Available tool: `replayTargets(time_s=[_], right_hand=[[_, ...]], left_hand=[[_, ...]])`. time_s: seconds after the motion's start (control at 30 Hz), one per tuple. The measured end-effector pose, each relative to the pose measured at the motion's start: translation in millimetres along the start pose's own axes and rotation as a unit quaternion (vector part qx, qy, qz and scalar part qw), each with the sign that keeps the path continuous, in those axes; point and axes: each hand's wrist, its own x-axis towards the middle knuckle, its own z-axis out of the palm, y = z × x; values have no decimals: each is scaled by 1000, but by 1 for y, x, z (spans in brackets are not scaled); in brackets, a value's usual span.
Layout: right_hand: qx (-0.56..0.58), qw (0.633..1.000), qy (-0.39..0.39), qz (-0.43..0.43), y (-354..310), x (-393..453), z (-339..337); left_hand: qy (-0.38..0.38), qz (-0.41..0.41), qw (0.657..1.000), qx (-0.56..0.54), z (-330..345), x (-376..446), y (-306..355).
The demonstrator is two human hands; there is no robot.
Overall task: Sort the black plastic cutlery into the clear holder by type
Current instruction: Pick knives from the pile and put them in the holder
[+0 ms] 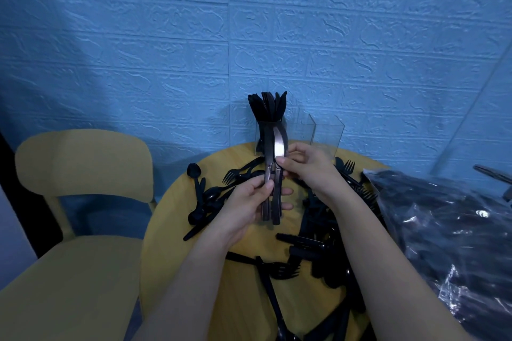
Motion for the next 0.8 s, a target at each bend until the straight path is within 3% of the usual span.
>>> replayTargets(time_s=[0.3,0.6,0.7,0.8], right_hand=[[-95,994,-16,-43,2,-2,-3],[-208,978,-19,-22,-6,-8,-2],[-349,937,-8,5,-18,-19,-22],[-506,857,-38,88,-14,-32,-46]], left_hand=[[-49,1,998,-28,3,-1,-2],[-39,8,998,-44,4,-2,0],[20,14,998,-66,-2,0,3],[76,7,993,-92,-6,2,3]])
